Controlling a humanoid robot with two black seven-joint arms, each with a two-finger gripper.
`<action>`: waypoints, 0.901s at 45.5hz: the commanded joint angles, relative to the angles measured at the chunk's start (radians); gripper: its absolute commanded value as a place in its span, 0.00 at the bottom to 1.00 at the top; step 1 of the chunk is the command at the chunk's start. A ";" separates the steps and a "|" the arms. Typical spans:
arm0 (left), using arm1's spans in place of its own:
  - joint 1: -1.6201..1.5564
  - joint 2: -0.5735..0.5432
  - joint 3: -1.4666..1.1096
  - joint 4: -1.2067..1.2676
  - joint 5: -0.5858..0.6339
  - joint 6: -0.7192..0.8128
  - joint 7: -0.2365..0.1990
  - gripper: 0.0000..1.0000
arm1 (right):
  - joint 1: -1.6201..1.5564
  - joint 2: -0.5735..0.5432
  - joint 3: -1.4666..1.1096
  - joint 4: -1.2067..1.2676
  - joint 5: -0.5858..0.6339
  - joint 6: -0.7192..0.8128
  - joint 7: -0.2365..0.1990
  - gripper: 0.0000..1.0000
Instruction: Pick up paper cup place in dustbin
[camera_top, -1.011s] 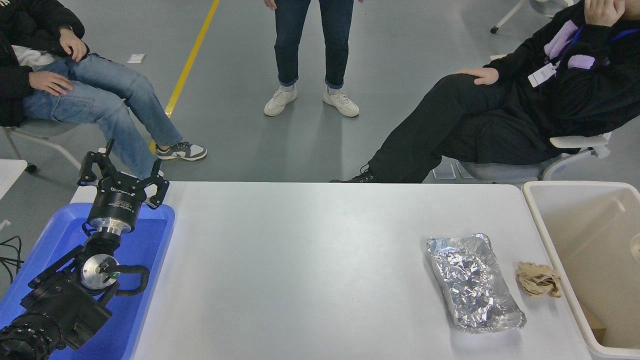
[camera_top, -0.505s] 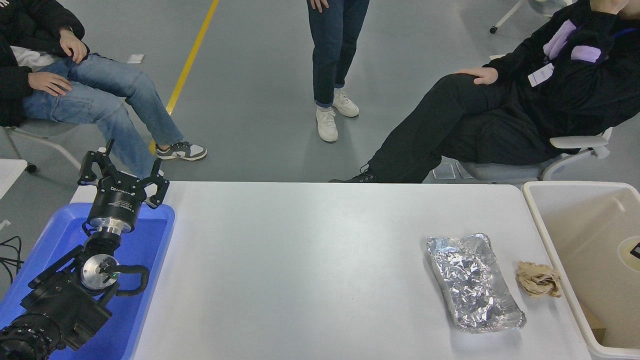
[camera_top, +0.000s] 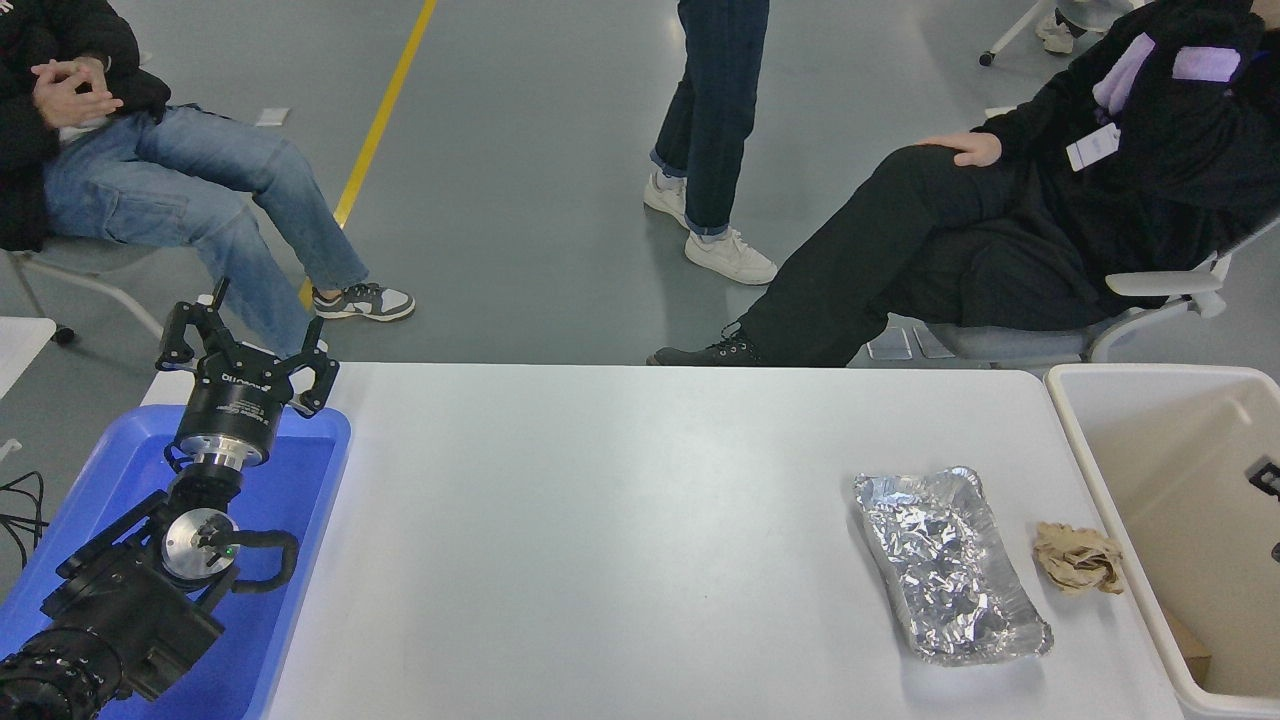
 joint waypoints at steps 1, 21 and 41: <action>0.000 0.000 0.002 0.000 0.000 0.000 0.000 0.98 | 0.315 -0.118 -0.320 0.350 0.000 0.018 0.000 1.00; 0.000 0.000 0.003 0.000 0.000 0.000 0.000 0.98 | 1.002 0.003 -0.715 0.820 0.008 0.367 0.000 1.00; 0.000 0.000 0.002 0.000 0.000 0.000 0.000 0.98 | 1.266 0.252 -0.565 0.840 0.058 0.930 0.000 1.00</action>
